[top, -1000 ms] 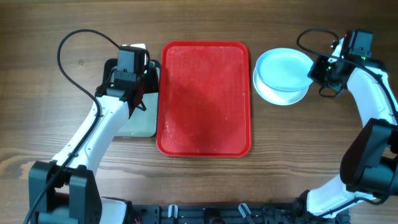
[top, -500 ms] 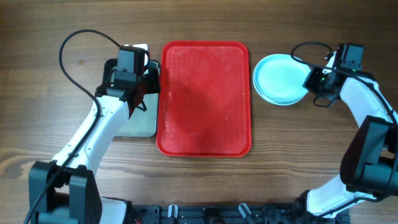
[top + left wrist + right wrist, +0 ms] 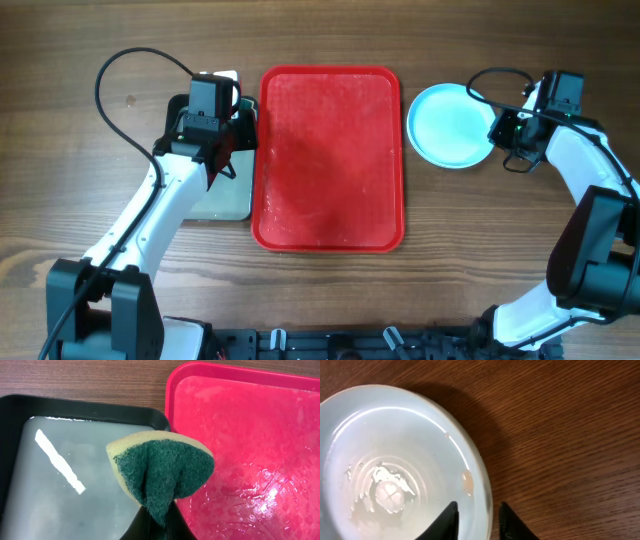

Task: Clean dirty plates on tray and stack at the side
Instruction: 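Release the blue plate and hold the right gripper over the stack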

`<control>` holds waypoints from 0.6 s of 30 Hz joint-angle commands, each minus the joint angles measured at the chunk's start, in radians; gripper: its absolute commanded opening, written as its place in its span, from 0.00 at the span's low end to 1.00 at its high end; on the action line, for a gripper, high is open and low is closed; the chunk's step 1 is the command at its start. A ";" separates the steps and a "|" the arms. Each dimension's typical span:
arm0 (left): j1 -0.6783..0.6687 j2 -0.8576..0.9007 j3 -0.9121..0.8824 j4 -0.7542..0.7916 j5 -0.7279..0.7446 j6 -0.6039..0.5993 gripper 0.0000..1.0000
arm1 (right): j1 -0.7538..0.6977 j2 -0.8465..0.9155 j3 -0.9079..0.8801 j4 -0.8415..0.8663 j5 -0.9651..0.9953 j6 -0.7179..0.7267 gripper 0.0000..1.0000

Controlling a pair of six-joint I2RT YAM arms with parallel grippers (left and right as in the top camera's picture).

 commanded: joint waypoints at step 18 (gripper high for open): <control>0.003 0.006 0.002 -0.011 0.110 0.015 0.04 | 0.074 -0.025 -0.009 -0.002 -0.435 -0.092 0.77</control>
